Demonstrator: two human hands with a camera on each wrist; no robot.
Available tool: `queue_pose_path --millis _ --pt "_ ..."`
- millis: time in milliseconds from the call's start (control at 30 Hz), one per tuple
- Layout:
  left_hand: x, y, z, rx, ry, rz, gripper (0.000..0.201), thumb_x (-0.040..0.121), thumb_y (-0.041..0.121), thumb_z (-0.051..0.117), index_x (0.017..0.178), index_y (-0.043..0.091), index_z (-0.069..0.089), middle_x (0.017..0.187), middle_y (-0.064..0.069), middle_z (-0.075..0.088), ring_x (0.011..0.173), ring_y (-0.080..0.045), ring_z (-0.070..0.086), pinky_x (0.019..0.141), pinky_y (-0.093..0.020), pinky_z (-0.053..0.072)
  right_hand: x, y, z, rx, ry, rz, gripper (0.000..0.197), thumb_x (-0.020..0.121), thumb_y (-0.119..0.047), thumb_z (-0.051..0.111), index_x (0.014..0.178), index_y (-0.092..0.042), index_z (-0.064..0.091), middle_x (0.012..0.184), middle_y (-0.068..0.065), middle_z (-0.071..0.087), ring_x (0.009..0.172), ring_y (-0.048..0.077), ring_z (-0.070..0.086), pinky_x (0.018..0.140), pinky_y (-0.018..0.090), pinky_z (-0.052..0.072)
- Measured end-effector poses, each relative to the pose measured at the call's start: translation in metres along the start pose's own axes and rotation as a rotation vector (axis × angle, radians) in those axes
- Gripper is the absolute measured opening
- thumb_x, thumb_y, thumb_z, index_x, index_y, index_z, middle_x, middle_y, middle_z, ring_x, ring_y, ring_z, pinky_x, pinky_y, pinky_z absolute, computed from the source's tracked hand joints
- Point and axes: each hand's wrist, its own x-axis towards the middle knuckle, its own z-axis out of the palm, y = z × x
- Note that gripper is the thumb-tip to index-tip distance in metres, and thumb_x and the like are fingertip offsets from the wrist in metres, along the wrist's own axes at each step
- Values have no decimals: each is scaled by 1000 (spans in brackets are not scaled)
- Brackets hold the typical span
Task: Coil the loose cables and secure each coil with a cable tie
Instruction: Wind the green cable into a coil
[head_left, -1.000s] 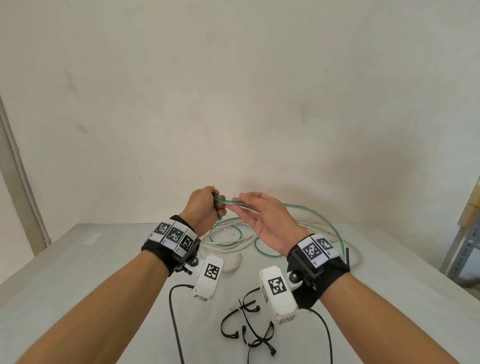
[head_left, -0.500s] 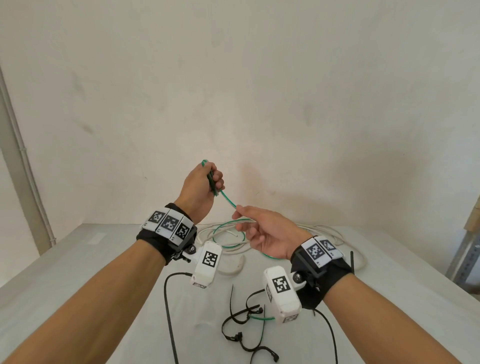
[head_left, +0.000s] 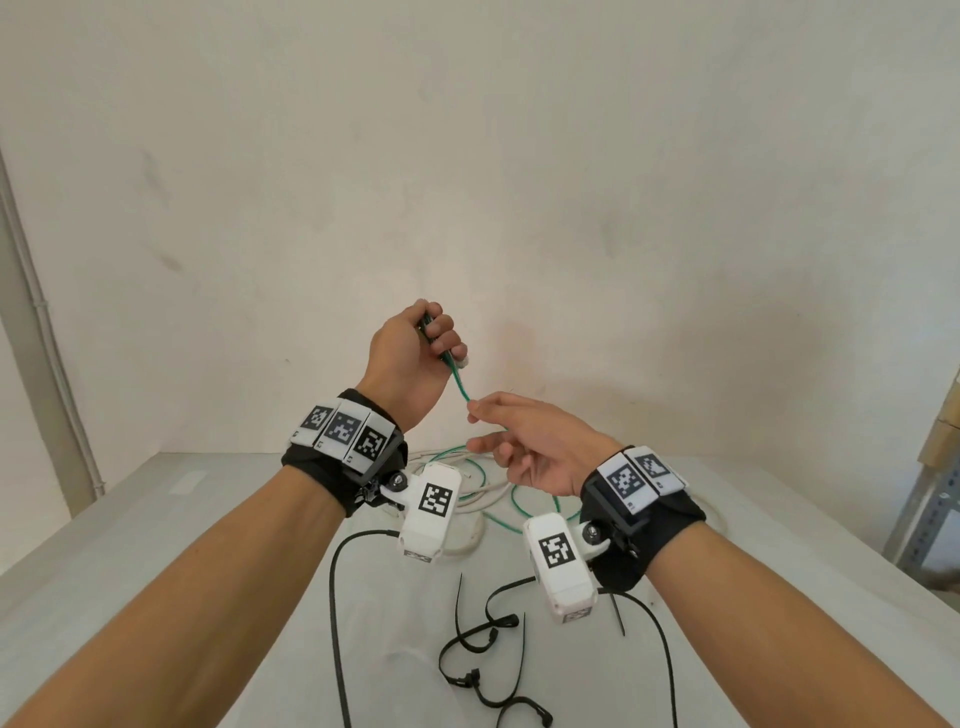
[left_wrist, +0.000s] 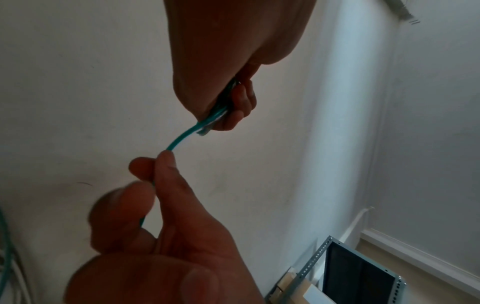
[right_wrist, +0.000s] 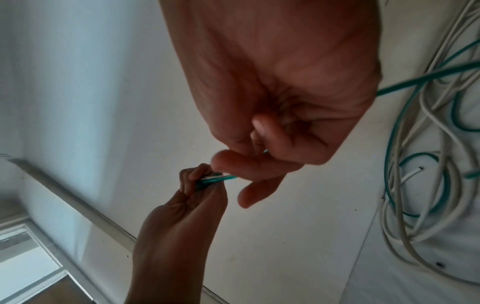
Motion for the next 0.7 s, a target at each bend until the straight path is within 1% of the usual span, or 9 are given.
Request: queue_pose_path --millis 133,200,267,300,333,400,467,600,700 --pt "-3 5 7 -28 -31 -47 35 109 20 34 76 16 46 60 7 32 43 -8 27 44 -20 33 -1 -2 -6 -44 49 -156 11 97 -28 72 102 -20 66 75 8 73 43 8 46 38 16 27" --pt "-6 5 10 60 -43 -40 35 110 20 34 77 16 45 57 8 29 41 -7 25 41 -19 28 -2 0 -5 -75 63 -227 14 97 -24 73 106 -17 67 84 12 77 50 12 59 43 18 33" --pt "-9 5 13 193 -75 -35 35 111 21 33 77 18 43 56 9 25 41 -7 21 41 -19 21 0 3 -5 62 22 -263 13 97 -13 71 109 -10 66 105 19 78 80 20 77 58 19 50" --pt "-11 3 14 252 -96 -51 35 111 21 33 78 18 42 56 9 24 42 -6 20 41 -19 18 1 5 -5 182 -1 -270 13 97 -7 69 110 -5 65 115 22 75 96 26 78 72 23 58" --pt "-13 2 16 311 -117 -75 34 111 22 33 78 18 42 57 9 24 42 -6 19 42 -20 16 1 5 -5 297 -15 -275 13 97 -2 67 110 -2 65 121 24 73 106 30 75 85 28 60" --pt "-17 -1 17 435 -148 -125 35 111 22 33 78 19 42 56 9 24 42 -6 18 44 -21 12 2 3 -3 454 -11 -265 9 98 -3 62 105 -1 67 118 24 74 107 31 75 99 36 57" --pt "-20 -4 17 510 -171 -175 35 111 22 33 77 18 41 55 9 24 42 -6 17 45 -21 10 3 1 -2 484 14 -255 9 98 -7 62 104 -3 68 108 19 76 98 27 75 95 36 58" --pt "-24 -3 13 579 -216 -290 37 111 23 32 75 19 42 54 10 22 50 -11 7 44 -22 7 10 0 -4 416 89 -238 32 102 2 56 133 2 52 91 12 75 80 21 74 73 33 62" --pt "-24 -4 9 660 -258 -362 37 110 22 31 74 20 41 53 10 21 51 -12 5 42 -22 6 11 2 -5 353 127 -231 45 101 9 51 141 -5 37 88 13 74 80 23 73 72 38 61"
